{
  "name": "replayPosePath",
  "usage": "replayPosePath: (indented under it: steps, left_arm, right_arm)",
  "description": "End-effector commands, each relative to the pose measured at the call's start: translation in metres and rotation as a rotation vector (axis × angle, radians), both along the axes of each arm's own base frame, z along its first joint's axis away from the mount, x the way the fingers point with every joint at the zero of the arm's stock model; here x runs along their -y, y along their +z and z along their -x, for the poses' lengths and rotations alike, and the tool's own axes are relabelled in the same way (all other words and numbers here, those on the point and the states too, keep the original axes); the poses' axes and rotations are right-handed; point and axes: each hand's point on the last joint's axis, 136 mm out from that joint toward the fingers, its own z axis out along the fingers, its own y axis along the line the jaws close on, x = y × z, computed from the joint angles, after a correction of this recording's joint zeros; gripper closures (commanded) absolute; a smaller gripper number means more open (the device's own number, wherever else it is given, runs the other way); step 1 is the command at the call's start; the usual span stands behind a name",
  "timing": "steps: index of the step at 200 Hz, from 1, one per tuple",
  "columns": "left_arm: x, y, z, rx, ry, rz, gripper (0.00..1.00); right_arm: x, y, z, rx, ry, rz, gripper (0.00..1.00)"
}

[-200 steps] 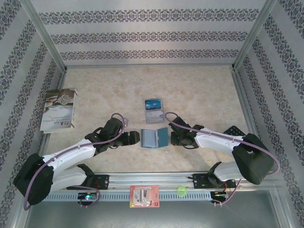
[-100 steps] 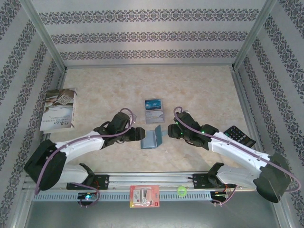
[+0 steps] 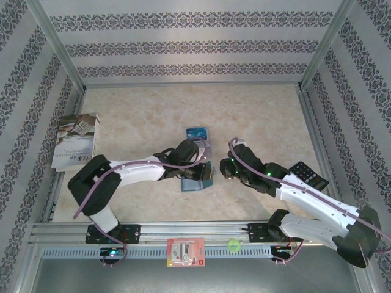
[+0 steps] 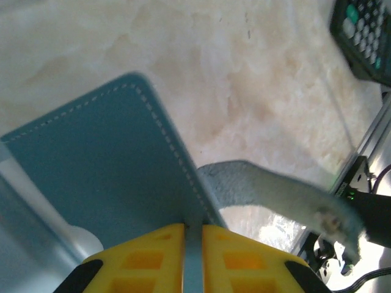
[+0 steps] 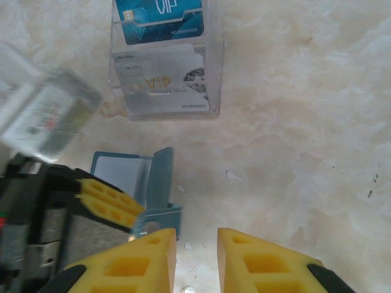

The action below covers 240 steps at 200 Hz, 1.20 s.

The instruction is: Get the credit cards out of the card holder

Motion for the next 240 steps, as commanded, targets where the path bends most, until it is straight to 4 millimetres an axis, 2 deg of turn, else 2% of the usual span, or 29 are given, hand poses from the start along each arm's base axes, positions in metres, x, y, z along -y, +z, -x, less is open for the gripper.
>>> replayPosePath:
  steps: [1, 22, 49, 86, 114, 129, 175, 193, 212, 227, 240]
  left_arm:
    - [0.004, -0.016, 0.009, -0.053, -0.040, -0.047, 0.84]
    - [0.005, -0.028, 0.009, -0.086, -0.037, -0.071, 0.84]
    - [0.010, -0.026, 0.006, -0.082, -0.032, -0.047, 0.85]
    - [0.010, -0.022, 0.005, -0.075, -0.020, -0.032, 0.88]
    - [0.009, -0.021, 0.005, -0.073, -0.019, -0.030, 0.88]
    - [0.009, -0.021, 0.005, -0.072, -0.017, -0.029, 0.88]
    - [0.004, -0.013, 0.004, -0.050, -0.004, -0.028, 0.87]
    - [-0.003, -0.006, 0.002, -0.035, 0.022, -0.017, 0.83]
    - [-0.018, 0.013, -0.006, 0.014, 0.077, 0.014, 0.75]
    - [-0.039, 0.022, -0.011, 0.063, 0.132, 0.007, 0.69]
    - [-0.060, 0.021, -0.012, 0.084, 0.175, -0.026, 0.67]
  right_arm:
    - [0.001, -0.008, 0.005, -0.015, -0.003, -0.027, 0.77]
    - [-0.005, -0.012, 0.008, -0.035, 0.022, -0.092, 0.86]
    - [-0.017, -0.025, 0.016, -0.077, 0.072, -0.191, 1.00]
    - [-0.034, -0.047, 0.024, -0.146, 0.118, -0.311, 1.00]
    - [-0.045, -0.060, 0.021, -0.192, 0.142, -0.316, 1.00]
    - [-0.045, -0.069, 0.017, -0.206, 0.129, -0.302, 1.00]
    - [-0.026, -0.109, 0.016, -0.282, 0.050, -0.198, 1.00]
    - [-0.021, -0.124, 0.020, -0.322, 0.027, -0.164, 1.00]
    - [-0.014, -0.137, 0.024, -0.354, 0.001, -0.114, 1.00]
    - [-0.010, -0.142, 0.024, -0.360, -0.012, -0.089, 1.00]
    - [-0.009, -0.144, 0.025, -0.362, -0.014, -0.075, 1.00]
